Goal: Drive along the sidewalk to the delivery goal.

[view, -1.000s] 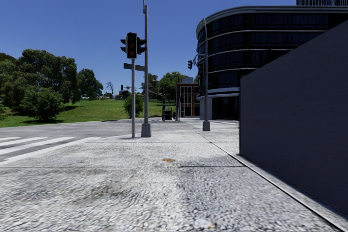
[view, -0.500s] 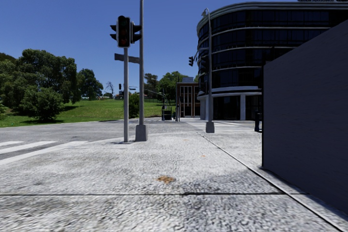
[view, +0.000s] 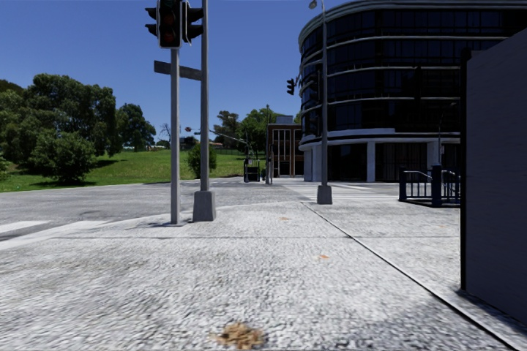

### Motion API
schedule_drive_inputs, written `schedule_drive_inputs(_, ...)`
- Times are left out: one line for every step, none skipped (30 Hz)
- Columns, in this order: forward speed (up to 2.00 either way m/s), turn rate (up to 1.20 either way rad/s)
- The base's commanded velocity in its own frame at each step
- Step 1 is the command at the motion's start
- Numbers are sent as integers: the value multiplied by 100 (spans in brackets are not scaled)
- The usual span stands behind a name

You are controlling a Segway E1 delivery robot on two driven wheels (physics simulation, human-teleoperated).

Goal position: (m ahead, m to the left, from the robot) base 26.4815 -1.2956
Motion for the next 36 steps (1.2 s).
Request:
schedule_drive_inputs(173,-3)
schedule_drive_inputs(173,-6)
schedule_drive_inputs(173,-7)
schedule_drive_inputs(173,-7)
schedule_drive_inputs(173,-8)
schedule_drive_inputs(173,-8)
schedule_drive_inputs(173,-9)
schedule_drive_inputs(173,-9)
schedule_drive_inputs(173,-10)
schedule_drive_inputs(173,-14)
schedule_drive_inputs(173,-14)
schedule_drive_inputs(173,-16)
schedule_drive_inputs(173,-19)
schedule_drive_inputs(173,-23)
schedule_drive_inputs(173,-23)
schedule_drive_inputs(173,-25)
schedule_drive_inputs(173,-25)
schedule_drive_inputs(173,-26)
schedule_drive_inputs(173,-26)
schedule_drive_inputs(173,-27)
schedule_drive_inputs(173,-27)
schedule_drive_inputs(173,-28)
schedule_drive_inputs(173,-29)
schedule_drive_inputs(173,-31)
schedule_drive_inputs(173,-31)
schedule_drive_inputs(172,-32)
schedule_drive_inputs(172,-32)
schedule_drive_inputs(172,-32)
schedule_drive_inputs(172,-32)
schedule_drive_inputs(172,-33)
schedule_drive_inputs(172,-33)
schedule_drive_inputs(172,-33)
schedule_drive_inputs(172,-33)
schedule_drive_inputs(172,-33)
schedule_drive_inputs(172,-33)
schedule_drive_inputs(172,-33)
